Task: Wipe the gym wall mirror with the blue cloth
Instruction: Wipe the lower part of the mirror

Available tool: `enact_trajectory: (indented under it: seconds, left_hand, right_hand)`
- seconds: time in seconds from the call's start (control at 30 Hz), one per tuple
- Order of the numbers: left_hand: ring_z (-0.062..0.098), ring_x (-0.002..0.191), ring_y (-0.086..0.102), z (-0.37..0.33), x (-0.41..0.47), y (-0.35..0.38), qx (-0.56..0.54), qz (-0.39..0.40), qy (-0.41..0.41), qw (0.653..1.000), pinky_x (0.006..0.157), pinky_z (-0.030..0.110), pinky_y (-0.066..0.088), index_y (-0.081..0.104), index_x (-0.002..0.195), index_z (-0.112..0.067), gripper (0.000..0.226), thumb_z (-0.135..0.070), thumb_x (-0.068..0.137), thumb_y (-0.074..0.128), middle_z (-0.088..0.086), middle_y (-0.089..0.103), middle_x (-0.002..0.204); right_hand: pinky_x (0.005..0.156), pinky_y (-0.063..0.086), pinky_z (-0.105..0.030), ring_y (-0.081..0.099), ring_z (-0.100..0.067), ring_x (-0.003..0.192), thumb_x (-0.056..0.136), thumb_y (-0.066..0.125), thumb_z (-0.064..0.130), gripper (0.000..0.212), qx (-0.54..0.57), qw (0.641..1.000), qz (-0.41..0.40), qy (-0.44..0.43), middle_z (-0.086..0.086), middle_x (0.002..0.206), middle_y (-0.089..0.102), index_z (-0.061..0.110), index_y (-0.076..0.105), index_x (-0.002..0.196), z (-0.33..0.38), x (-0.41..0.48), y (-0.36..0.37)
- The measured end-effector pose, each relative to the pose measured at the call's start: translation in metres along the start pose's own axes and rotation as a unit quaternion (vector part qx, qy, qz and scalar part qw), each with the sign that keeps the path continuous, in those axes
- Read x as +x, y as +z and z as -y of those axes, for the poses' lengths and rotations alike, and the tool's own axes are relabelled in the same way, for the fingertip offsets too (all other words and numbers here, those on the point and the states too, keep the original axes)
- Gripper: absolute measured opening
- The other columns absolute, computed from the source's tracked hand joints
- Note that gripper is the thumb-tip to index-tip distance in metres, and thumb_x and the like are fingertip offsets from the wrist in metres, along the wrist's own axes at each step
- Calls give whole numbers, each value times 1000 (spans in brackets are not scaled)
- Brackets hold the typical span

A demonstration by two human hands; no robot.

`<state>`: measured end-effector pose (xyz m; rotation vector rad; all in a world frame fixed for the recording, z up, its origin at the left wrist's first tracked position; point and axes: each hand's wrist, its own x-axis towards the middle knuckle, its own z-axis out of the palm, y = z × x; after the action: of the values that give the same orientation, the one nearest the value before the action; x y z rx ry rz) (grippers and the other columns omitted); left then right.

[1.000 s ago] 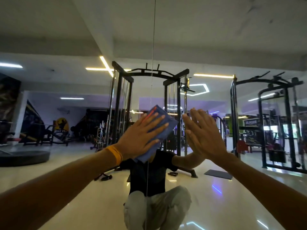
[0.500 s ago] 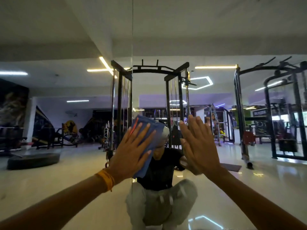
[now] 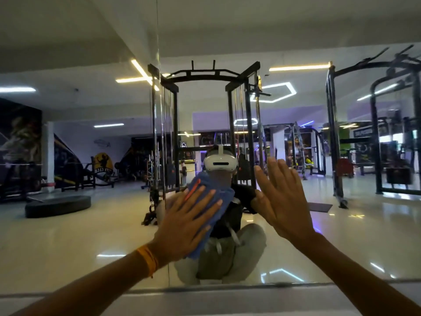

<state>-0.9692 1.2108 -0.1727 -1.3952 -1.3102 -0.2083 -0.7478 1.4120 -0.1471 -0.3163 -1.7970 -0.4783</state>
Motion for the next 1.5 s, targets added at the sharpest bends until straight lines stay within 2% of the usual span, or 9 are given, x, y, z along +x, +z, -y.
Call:
enact_trajectory:
  seconds: [0.1, 0.3, 0.5, 0.6, 0.77, 0.93, 1.03, 1.23, 1.5]
  left_hand:
    - [32, 159, 7, 13, 10, -7, 27, 3, 54, 998, 126, 57, 13, 15, 165, -19, 61, -41, 110, 29, 8, 9, 173]
    - [34, 159, 3, 54, 99, -37, -36, -109, -248, 962, 128, 58, 2, 19, 164, -16, 63, -43, 108, 28, 13, 8, 172]
    - [31, 159, 8, -48, 11, 8, 20, -12, 74, 997, 129, 49, -2, 22, 163, -20, 59, -43, 109, 30, 8, 13, 171]
    - [31, 159, 7, -21, 33, 0, 45, -25, 54, 997, 129, 49, 0, 20, 163, -18, 60, -41, 109, 32, 9, 12, 171]
    - [32, 159, 4, -8, 74, -16, -43, -73, -172, 981, 129, 52, 1, 21, 164, -13, 61, -43, 111, 24, 11, 9, 171]
    - [31, 158, 5, -89, -7, 23, -1, -9, 82, 997, 129, 48, 0, 36, 157, -13, 58, -46, 112, 22, 13, 27, 165]
    - [31, 158, 8, -62, -7, 18, 52, 10, 159, 986, 129, 50, 2, 26, 162, -18, 59, -40, 108, 36, 9, 15, 170]
    - [34, 158, 3, -17, 59, -11, -14, -71, -157, 985, 128, 53, 0, 16, 164, -16, 61, -43, 111, 31, 17, 13, 171]
    - [33, 158, 7, -67, -15, 21, 40, 32, 181, 982, 129, 50, 8, 19, 164, -19, 58, -38, 110, 28, 10, 11, 171]
  right_hand:
    - [125, 17, -57, 10, -31, 158, 105, 44, 38, 59, -24, 999, 10, -27, -11, 171, 16, 18, 33, 160, -13, -13, -2]
    - [122, 20, -61, 8, -34, 158, 100, 56, 38, 70, -26, 998, -3, 49, -12, 171, 11, 18, 29, 161, -21, -28, 1]
    - [126, 13, -56, 7, -32, 159, 109, 23, 48, 61, 18, 995, -21, 101, -10, 172, 11, 17, 27, 162, 3, -77, 9]
    - [126, 16, -56, 8, -32, 159, 111, 20, 50, 61, 17, 996, -7, 86, -10, 171, 13, 17, 27, 161, -3, -83, 5]
    - [127, 14, -53, 8, -31, 159, 110, 26, 45, 58, 6, 998, 6, 67, -10, 171, 13, 18, 26, 162, -11, -87, 3]
    - [127, 7, -52, 5, -31, 159, 110, 28, 43, 59, 2, 996, 0, 86, -10, 172, 8, 18, 24, 163, -7, -92, 9]
    - [128, 6, -53, 4, -32, 159, 109, 31, 41, 59, 7, 996, -2, 92, -11, 172, 9, 17, 25, 163, -5, -91, 9]
    - [128, 7, -52, 5, -32, 159, 109, 31, 43, 59, -9, 996, -3, 91, -11, 171, 11, 16, 28, 162, -4, -100, 10]
    - [127, 9, -53, 9, -34, 158, 111, 24, 46, 60, 6, 998, -8, 54, -13, 171, 12, 14, 27, 161, -10, -106, 3]
